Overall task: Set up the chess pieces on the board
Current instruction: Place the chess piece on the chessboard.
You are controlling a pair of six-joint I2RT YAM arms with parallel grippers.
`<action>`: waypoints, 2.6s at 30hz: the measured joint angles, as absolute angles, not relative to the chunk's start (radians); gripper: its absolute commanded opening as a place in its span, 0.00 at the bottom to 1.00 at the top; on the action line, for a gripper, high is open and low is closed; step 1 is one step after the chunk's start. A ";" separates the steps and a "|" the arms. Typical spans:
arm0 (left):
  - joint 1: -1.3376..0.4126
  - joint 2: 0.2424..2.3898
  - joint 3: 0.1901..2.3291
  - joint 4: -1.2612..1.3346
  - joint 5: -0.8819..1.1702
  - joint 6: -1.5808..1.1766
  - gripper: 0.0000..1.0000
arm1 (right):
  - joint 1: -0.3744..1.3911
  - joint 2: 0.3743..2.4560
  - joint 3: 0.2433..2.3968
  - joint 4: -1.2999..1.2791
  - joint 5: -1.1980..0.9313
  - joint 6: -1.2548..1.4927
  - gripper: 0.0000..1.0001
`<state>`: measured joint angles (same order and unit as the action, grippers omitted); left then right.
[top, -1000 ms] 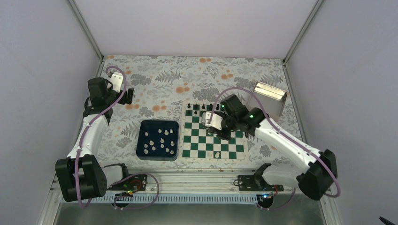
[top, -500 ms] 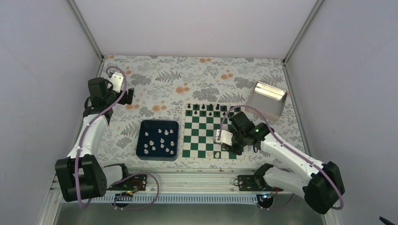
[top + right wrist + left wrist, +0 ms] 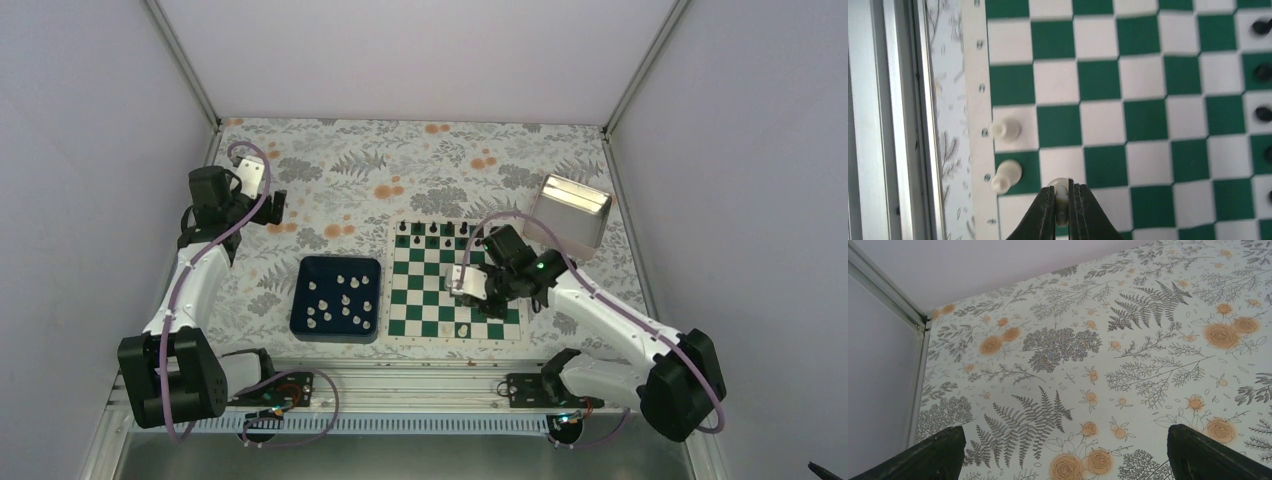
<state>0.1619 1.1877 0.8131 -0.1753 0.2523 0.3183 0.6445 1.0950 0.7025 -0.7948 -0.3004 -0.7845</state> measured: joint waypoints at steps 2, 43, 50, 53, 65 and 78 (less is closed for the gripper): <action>0.162 1.188 0.813 -0.175 0.252 0.322 1.00 | 0.647 1.130 0.761 -0.793 -0.327 -0.786 0.04; 0.162 1.217 0.813 -0.173 0.268 0.330 1.00 | 0.969 1.677 1.005 -0.627 -0.395 -0.777 0.04; 0.162 1.220 0.813 -0.174 0.268 0.330 1.00 | 0.969 1.677 1.003 -0.627 -0.397 -0.772 0.04; 0.162 1.220 0.813 -0.174 0.268 0.330 1.00 | 0.971 1.677 0.999 -0.627 -0.397 -0.769 0.04; 0.162 1.220 0.813 -0.174 0.272 0.330 1.00 | 0.976 1.677 0.967 -0.623 -0.393 -0.765 0.06; 0.162 1.221 0.813 -0.174 0.272 0.330 1.00 | 0.976 1.675 0.952 -0.596 -0.377 -0.748 0.27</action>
<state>0.1616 1.2205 0.8131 -0.1738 0.2722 0.3298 0.9760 1.6749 0.9516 -0.5964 -0.3767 -0.7479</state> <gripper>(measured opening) 0.999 0.214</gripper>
